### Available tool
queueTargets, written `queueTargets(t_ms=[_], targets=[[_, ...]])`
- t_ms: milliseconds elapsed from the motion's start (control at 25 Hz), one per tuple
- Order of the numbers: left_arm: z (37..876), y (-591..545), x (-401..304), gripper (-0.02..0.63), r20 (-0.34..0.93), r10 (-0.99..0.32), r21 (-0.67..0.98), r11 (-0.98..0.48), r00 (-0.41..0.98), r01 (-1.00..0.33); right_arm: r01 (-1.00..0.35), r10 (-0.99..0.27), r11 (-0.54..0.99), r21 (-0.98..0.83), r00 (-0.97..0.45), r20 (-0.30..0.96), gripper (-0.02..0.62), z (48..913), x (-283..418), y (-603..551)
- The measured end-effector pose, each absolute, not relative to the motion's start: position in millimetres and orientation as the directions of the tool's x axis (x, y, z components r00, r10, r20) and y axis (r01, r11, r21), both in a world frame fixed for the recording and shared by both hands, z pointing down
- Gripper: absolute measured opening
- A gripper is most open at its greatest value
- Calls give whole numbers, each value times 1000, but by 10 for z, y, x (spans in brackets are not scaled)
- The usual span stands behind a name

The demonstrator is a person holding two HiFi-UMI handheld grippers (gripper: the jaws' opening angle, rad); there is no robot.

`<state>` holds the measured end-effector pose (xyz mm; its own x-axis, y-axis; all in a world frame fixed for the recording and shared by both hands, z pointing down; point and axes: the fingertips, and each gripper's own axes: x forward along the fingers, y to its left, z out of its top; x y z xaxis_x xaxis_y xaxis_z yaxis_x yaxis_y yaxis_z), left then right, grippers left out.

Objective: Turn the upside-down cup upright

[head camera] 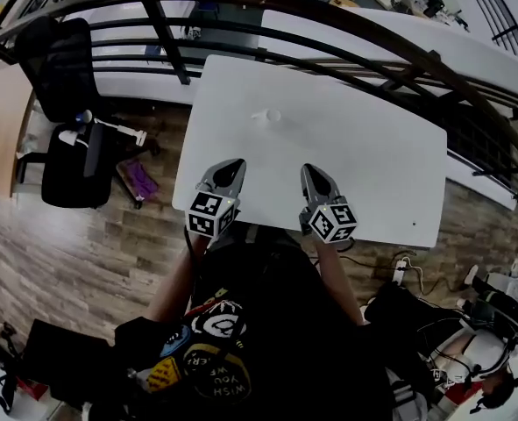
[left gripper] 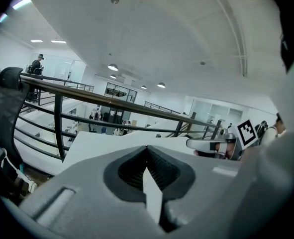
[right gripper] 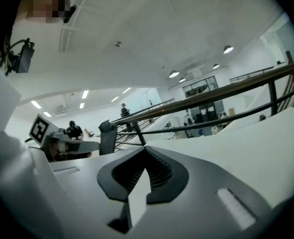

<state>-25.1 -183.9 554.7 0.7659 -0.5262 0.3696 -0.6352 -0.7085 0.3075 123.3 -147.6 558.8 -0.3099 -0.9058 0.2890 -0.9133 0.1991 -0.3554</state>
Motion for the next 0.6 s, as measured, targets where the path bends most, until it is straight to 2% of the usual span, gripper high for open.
queueTargets(t_ms=[120,440,600], targets=[[5472,-1651,-116,5,366,-527,284,-722,767,-631,-883,-870,272,-383,-396,294,-5,5518,1175,-1261],[5165,-919,54,5,340,-623,214,-678,704,-703,-913,-885,326,-247,-386,259,-5,5195,1424,-591],[5053,-422,61,5,323,-675,216,-630,664,-746,-910,-887,329,-251,-389,248,-5,5170,1533,-150]])
